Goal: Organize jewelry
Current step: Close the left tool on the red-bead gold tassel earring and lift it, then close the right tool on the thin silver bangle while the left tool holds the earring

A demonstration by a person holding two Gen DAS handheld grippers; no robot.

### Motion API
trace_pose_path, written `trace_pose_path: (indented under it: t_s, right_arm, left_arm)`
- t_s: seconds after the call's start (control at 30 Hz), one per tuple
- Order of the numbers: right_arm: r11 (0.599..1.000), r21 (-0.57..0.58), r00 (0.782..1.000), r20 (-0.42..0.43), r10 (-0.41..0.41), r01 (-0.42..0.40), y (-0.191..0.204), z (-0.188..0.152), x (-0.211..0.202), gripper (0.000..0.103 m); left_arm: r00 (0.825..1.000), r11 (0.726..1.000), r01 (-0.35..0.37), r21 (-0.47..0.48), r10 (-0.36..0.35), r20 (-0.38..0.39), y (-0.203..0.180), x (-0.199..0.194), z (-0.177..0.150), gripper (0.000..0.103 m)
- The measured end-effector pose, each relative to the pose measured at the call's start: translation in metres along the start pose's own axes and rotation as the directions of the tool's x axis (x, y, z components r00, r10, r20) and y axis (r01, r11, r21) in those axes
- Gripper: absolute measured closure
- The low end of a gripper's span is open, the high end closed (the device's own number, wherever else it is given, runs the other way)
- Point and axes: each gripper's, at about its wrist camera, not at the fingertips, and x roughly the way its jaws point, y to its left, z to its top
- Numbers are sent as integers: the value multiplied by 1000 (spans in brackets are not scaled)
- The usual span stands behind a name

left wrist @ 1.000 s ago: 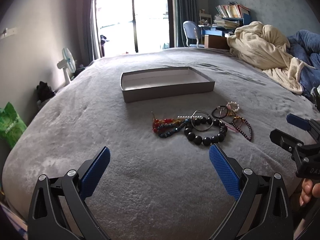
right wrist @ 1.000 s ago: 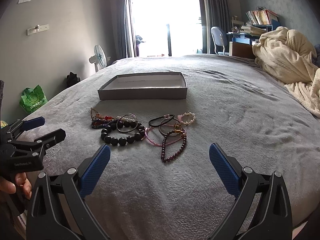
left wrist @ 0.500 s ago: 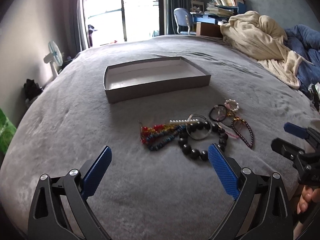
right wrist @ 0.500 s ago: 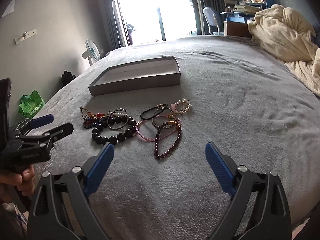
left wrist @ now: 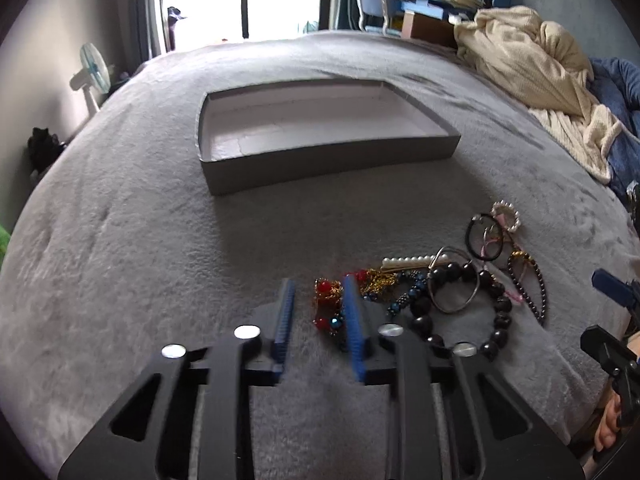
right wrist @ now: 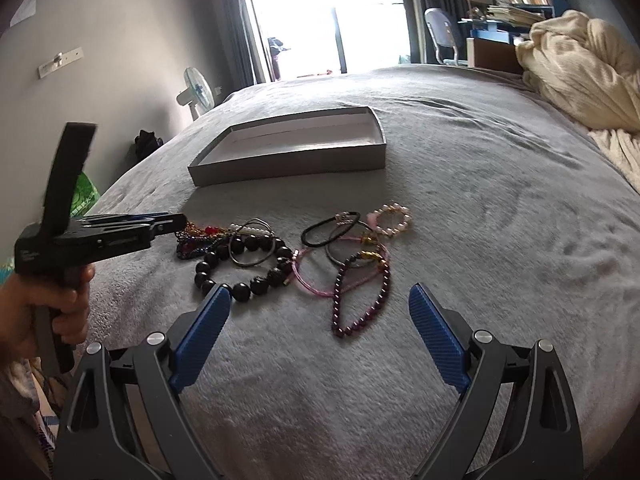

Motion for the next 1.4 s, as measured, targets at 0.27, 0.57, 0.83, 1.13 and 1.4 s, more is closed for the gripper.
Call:
trace_pose_path:
  t_s: [0.27, 0.57, 0.83, 1.13, 1.4]
  right_arm:
    - [999, -47, 999, -26, 20, -21, 12, 15, 22, 14]
    - [988, -142, 996, -79, 45, -56, 39, 32, 61, 17]
    - [987, -152, 991, -134, 26, -47, 51, 38, 97, 24]
    - [978, -206, 987, -163, -3, -31, 68, 40, 117, 36]
    - [986, -152, 987, -157, 36, -60, 54, 38, 112, 38]
  left_arm:
    - [999, 999, 40, 22, -41, 21, 4, -3, 4, 102]
    - [990, 996, 70, 53, -75, 118, 12, -49, 36, 102]
    - [988, 997, 75, 27, -78, 135, 21, -63, 58, 102]
    - [983, 996, 82, 38, -87, 163, 21, -64, 55, 102]
    - [981, 995, 100, -12, -96, 166, 34, -58, 55, 102]
